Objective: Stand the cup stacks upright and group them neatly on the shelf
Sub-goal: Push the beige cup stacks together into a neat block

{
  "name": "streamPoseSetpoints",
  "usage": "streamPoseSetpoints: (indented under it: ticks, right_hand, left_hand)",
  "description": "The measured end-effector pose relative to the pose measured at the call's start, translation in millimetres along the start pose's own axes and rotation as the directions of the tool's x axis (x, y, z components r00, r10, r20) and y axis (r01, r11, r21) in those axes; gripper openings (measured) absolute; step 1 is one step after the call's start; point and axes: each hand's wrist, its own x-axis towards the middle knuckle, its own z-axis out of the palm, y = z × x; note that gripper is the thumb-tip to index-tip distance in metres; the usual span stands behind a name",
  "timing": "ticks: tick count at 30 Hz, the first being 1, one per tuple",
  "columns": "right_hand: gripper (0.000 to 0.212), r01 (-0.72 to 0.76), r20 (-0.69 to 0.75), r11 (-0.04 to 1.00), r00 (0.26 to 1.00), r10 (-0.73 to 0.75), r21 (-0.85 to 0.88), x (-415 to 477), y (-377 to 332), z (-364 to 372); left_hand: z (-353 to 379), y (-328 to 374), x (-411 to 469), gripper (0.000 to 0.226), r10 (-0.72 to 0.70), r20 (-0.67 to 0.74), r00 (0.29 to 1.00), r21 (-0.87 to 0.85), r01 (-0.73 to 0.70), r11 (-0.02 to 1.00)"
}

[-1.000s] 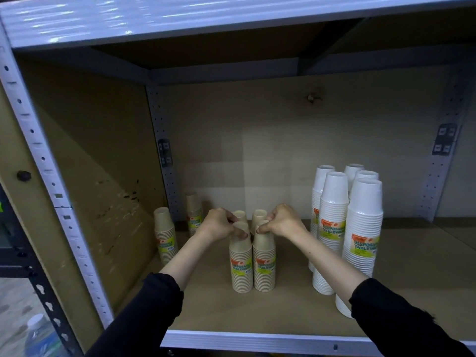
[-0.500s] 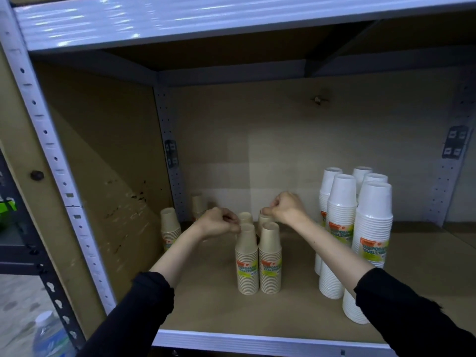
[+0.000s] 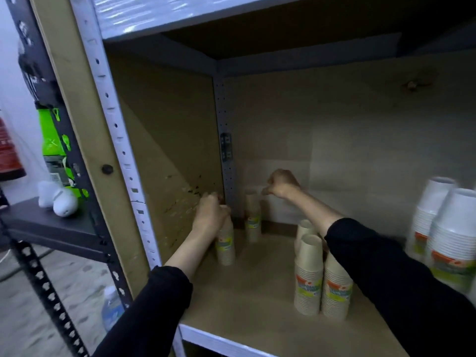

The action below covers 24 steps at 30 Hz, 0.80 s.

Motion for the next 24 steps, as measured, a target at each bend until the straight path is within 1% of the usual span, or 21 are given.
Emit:
streamPoseSetpoints:
  ticks: [3,7,10,12,15,16,21,23,24]
  right_hand:
    - [0.044,0.012,0.017,1.0,1.0,-0.013,0.021,26.4,-4.4,17.9]
    - [0.063,-0.015,0.105,0.999,0.994,0.011,0.035,52.2,-3.5,40.3]
    - [0.069,-0.04,0.161,0.999,0.986,0.036,0.025,63.9,-2.4,54.4]
    - [0.066,-0.056,0.159,0.998,0.986,0.051,0.027,69.0,-2.2,61.1]
    - [0.059,-0.084,0.153,0.996,0.985,0.076,0.042,72.5,-2.4,67.2]
    - [0.056,-0.088,0.152,0.995,0.985,0.079,0.05,71.8,-2.5,67.8]
    - [0.053,-0.092,0.124,0.993,0.989,0.082,0.078,58.0,-4.1,63.4]
    - [0.047,-0.083,0.109,0.992,0.991,0.073,0.091,47.5,-7.2,57.1]
    - [0.042,-0.074,0.1,0.992,0.993,0.064,0.102,42.1,-9.0,53.1]
  left_hand:
    - [4.0,-8.9,8.0,0.04,-0.026,-0.003,1.0,-0.009,0.026,1.0]
    - [11.4,-18.4,20.5,0.047,-0.098,0.018,0.995,-0.089,0.1,0.991]
    - [15.4,-23.3,29.2,0.041,-0.116,0.021,0.993,-0.126,0.118,0.985]
    - [18.5,-25.7,32.6,0.035,-0.109,0.017,0.994,-0.148,0.11,0.983]
    - [23.9,-28.0,34.5,0.014,-0.076,0.018,0.997,-0.178,0.078,0.981]
    - [24.9,-28.3,34.6,0.013,-0.07,0.017,0.997,-0.184,0.072,0.98]
    - [19.9,-24.7,28.0,0.016,-0.051,0.023,0.998,-0.138,0.053,0.989]
    - [15.7,-23.7,21.6,0.016,-0.052,0.034,0.998,-0.13,0.056,0.99]
    - [13.7,-23.4,18.4,0.021,-0.052,0.033,0.998,-0.128,0.056,0.99]
